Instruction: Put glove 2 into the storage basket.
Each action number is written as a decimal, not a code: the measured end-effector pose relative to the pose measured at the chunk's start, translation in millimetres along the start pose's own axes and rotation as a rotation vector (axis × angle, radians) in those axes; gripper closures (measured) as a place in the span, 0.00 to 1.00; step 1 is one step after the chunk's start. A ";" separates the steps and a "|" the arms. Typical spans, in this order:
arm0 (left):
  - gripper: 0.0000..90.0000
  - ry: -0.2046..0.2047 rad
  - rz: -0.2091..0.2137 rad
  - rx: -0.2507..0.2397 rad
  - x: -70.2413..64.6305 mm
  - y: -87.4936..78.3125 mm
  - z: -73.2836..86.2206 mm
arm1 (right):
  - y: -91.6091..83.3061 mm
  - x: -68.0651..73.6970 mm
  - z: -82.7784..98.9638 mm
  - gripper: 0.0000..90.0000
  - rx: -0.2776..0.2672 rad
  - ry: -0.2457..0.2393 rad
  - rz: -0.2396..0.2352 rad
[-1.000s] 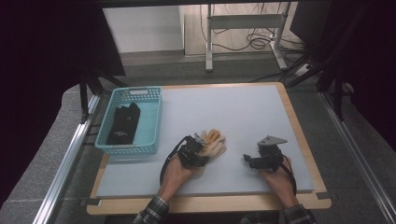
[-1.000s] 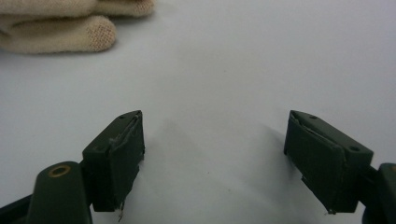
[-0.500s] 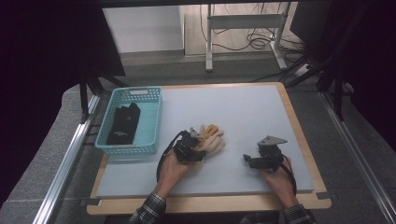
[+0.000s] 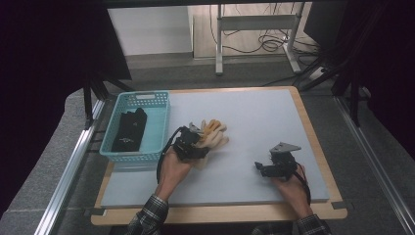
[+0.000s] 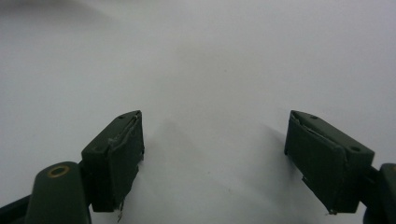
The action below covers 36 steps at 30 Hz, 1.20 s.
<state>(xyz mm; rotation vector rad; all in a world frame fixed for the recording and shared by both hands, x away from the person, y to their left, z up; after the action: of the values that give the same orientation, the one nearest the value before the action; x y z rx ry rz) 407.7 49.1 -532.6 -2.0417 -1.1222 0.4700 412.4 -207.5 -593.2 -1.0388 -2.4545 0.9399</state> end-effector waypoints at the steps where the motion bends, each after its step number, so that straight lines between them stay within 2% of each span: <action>1: 0.59 -0.004 -0.001 -0.002 2.1 -1.5 -1.2 | 0.0 0.2 0.0 0.22 0.000 0.002 -0.001; 6: 0.59 -0.017 -0.019 -0.001 12.7 -8.7 -5.9 | 0.0 0.3 0.0 0.22 0.001 0.003 -0.001; 10: 0.59 -0.046 -0.001 -0.007 19.7 -14.9 -10.1 | -0.1 0.5 0.1 0.22 0.001 0.004 -0.001; 18: 0.59 -0.057 -0.034 0.000 38.1 -26.9 -19.4 | -0.1 0.3 0.1 0.22 0.001 0.002 -0.001; 27: 0.59 -0.114 -0.057 -0.005 67.9 -38.9 -24.9 | 0.0 0.4 0.0 0.22 0.000 0.003 -0.003; 30: 0.59 -0.124 -0.079 0.000 80.4 -42.7 -23.6 | 0.0 0.4 0.1 0.22 0.000 0.003 -0.002; 36: 0.58 -0.170 -0.112 -0.006 105.1 -49.9 -20.0 | -0.1 0.2 0.1 0.22 0.000 0.002 -0.001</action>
<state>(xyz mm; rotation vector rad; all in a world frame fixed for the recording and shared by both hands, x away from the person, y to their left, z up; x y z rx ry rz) 449.8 145.0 -478.2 -1.9606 -1.3320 0.5927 412.2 -207.4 -593.2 -1.0375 -2.4529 0.9386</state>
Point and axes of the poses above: each handheld gripper's, and its own axes: y roughly forward along the jaws, z roughly out of its underside, x roughly to its left, the point moved 9 cm from there along y, roughly forward along the jaws, and after that the axes turned 7 degrees about -z, right-handed, at the moved point
